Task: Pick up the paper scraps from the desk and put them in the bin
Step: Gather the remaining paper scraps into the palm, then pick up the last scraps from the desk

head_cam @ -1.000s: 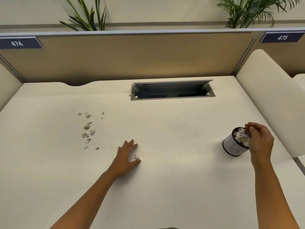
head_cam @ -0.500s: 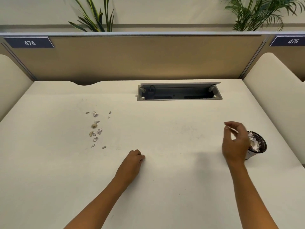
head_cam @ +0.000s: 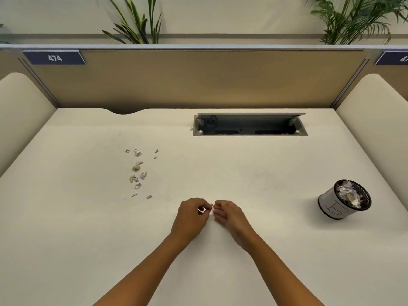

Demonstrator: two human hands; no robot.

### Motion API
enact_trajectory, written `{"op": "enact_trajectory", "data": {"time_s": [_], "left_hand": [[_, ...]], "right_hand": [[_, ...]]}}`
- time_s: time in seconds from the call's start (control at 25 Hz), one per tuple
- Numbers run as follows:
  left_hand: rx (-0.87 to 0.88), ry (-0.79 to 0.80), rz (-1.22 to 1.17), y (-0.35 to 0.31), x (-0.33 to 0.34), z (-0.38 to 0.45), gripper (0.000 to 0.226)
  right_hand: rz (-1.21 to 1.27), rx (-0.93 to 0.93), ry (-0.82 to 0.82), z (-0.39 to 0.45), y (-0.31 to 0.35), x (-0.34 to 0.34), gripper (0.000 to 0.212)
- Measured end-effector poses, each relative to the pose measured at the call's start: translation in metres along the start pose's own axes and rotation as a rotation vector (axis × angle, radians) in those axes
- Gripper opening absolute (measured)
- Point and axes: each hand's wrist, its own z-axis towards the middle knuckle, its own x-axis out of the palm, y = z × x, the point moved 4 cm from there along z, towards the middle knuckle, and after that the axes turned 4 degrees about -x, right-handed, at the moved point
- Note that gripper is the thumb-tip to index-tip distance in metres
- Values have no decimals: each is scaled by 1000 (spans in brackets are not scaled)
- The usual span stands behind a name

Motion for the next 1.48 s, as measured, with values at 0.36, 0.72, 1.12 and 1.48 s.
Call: {"op": "enact_trajectory", "data": {"time_s": [0.36, 0.72, 1.12, 1.48], "left_hand": [[28, -351, 42, 36, -45, -3, 28], [-449, -332, 433, 134, -84, 29, 106], [-332, -316, 458, 147, -113, 120, 103], [-309, -312, 248, 141, -133, 181, 114]], "right_hand": [[362, 168, -21, 7, 3, 26, 21], [318, 167, -1, 21, 3, 40, 21], [307, 154, 55, 37, 18, 61, 24], [312, 126, 70, 52, 24, 65, 25]]}}
